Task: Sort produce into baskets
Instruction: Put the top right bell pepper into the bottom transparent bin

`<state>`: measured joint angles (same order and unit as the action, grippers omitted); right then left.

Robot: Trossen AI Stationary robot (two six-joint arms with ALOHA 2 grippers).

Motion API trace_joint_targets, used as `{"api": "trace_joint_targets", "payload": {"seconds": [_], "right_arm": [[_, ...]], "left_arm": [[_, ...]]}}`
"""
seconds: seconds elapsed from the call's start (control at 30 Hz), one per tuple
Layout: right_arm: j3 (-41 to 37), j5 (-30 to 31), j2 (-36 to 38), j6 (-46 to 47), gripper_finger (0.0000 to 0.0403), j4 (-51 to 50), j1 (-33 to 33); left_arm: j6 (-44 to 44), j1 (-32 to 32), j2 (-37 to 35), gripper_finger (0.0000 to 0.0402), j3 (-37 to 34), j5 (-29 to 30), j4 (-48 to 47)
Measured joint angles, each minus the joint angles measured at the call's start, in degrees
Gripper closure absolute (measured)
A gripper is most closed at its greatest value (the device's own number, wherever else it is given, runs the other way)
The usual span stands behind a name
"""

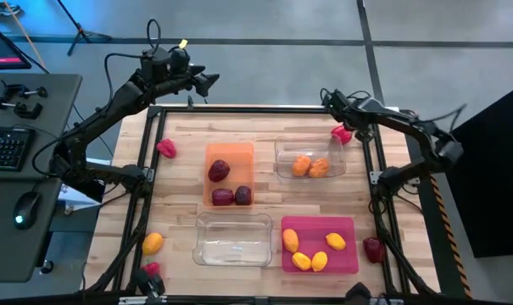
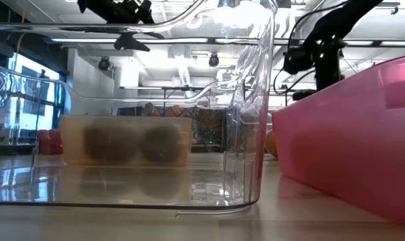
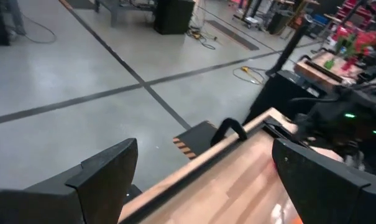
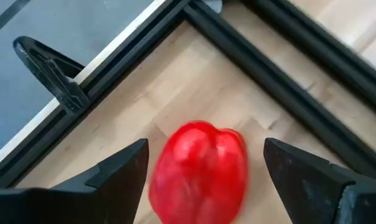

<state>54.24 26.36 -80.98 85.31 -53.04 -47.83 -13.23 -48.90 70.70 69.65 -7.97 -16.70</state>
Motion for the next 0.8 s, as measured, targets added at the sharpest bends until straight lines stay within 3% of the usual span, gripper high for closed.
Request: {"api": "trace_joint_targets", "payload": {"seconds": [0.17, 0.43, 0.8], "right_arm": [[0.0, -2.0, -5.9, 2.9, 0.0094, 1.7, 0.8], [0.3, 0.7, -12.4, 6.3, 0.0094, 3.9, 1.5], [0.3, -1.9, -14.8, 6.1, 0.0093, 4.0, 1.2]], "left_arm": [[1.1, 0.0, 0.0, 0.0041, 0.0, -0.5, -2.2], [6.2, 0.0, 0.0, 0.0041, 0.0, 0.2, -3.0], [7.0, 0.0, 0.0, 0.0041, 0.0, 0.2, -5.3]]}}
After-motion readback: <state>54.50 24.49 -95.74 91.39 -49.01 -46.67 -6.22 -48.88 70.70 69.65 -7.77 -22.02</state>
